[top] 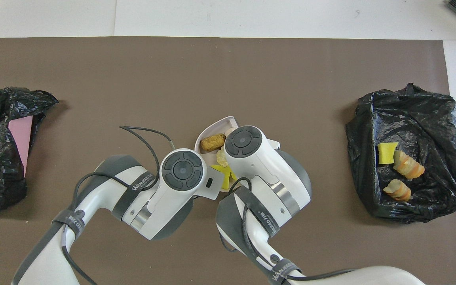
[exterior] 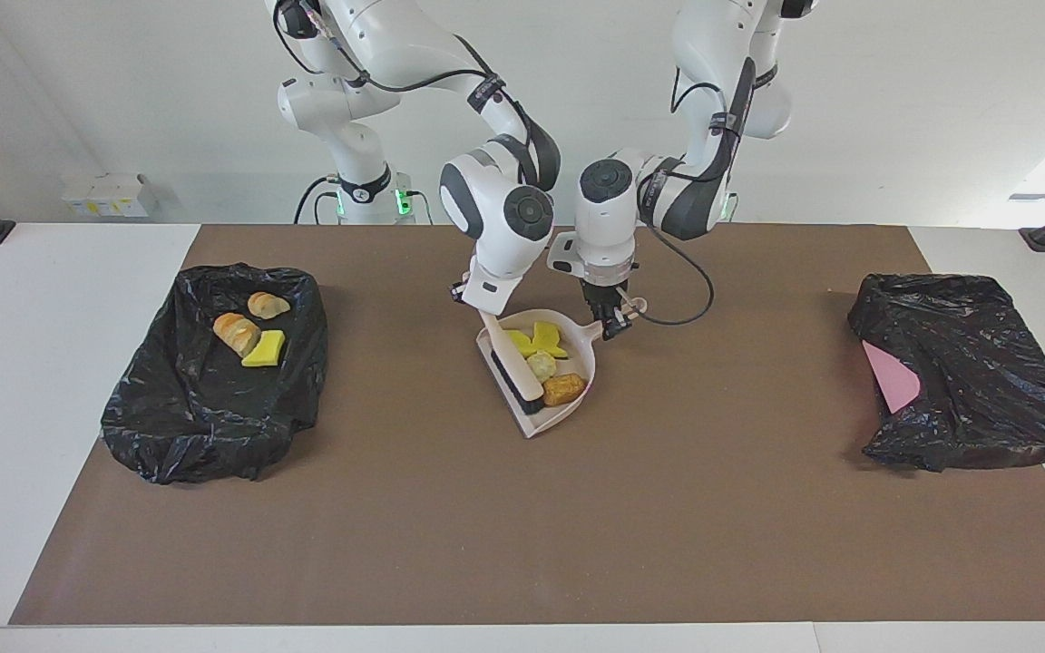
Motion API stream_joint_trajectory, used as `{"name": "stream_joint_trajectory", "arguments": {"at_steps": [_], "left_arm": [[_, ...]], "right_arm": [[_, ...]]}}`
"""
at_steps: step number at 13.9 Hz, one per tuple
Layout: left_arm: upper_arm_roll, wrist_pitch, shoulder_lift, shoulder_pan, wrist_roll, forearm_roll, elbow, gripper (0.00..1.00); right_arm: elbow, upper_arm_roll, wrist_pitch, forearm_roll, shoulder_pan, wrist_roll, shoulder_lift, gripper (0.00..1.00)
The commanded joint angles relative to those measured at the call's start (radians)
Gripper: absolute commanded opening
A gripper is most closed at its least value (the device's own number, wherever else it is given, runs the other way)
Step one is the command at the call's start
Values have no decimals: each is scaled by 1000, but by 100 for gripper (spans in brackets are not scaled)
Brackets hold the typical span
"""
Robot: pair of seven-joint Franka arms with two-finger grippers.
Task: Sweep and dump trash in bin
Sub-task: 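Sweep the last pieces into the dustpan with the right gripper's brush, then carry the loaded dustpan with the left gripper over the farther-side trash bag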
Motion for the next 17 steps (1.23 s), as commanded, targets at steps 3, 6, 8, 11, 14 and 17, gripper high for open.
{"name": "stream_joint_trajectory", "arguments": {"at_steps": [3,6,8,11,14,17], "left_arm": [[-1,33,-11,90,131,17,-4,0],[-1,43,-13,160,228,5,1,0],[-2,35,-13,203,277,5,24,0],[-1,7,-31,272,392,-35,50,0],[3,-135,-37,326,501,-71,159,0],[3,-238,-62,409,619,-116,229,0]], "right_arm": [[-9,0,-63,102,-43,64,-93,0],[-9,0,-110,109,-31,196,-122,0],[-18,0,-158,182,-29,265,-153,0],[-91,2,-108,305,26,473,-209,0],[-234,2,-8,355,115,560,-300,0],[-332,3,118,406,187,564,-349,0]]}}
